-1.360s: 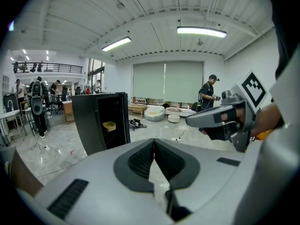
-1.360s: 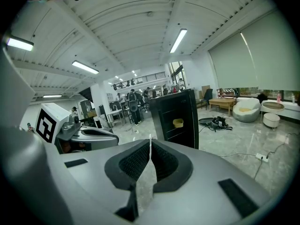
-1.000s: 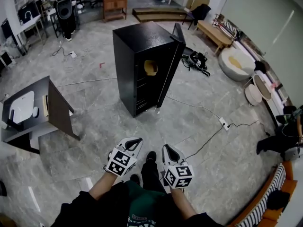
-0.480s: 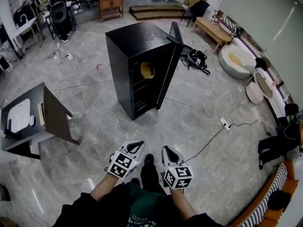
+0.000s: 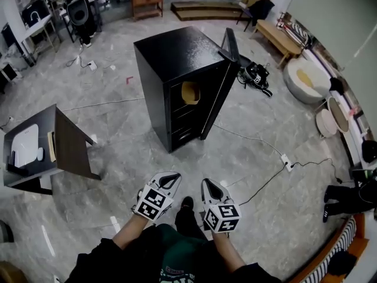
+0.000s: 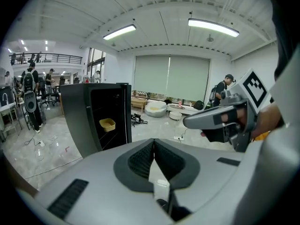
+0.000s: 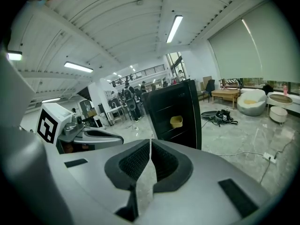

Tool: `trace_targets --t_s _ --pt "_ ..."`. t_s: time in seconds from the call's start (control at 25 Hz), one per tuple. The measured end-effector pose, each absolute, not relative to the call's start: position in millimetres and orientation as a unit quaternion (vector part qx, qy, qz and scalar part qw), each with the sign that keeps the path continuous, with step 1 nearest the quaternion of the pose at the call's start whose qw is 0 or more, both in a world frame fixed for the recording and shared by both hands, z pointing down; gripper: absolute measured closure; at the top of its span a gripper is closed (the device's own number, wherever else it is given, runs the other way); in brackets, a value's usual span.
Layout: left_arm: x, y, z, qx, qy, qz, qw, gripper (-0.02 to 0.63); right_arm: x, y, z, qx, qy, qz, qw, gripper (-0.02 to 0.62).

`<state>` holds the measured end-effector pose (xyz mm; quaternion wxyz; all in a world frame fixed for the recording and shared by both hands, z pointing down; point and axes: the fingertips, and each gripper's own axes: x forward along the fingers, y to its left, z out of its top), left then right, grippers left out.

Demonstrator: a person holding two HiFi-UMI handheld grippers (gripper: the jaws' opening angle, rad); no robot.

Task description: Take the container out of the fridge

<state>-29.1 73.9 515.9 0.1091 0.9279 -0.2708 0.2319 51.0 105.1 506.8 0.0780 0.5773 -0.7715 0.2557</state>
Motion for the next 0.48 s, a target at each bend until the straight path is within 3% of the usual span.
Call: trace_targets --t_s 0.48 --pt "-22 12 515 0.908 -0.315 0.243 0.129 0.592 57 29 506 0.525 -0.806 0.259 0.087 0.560"
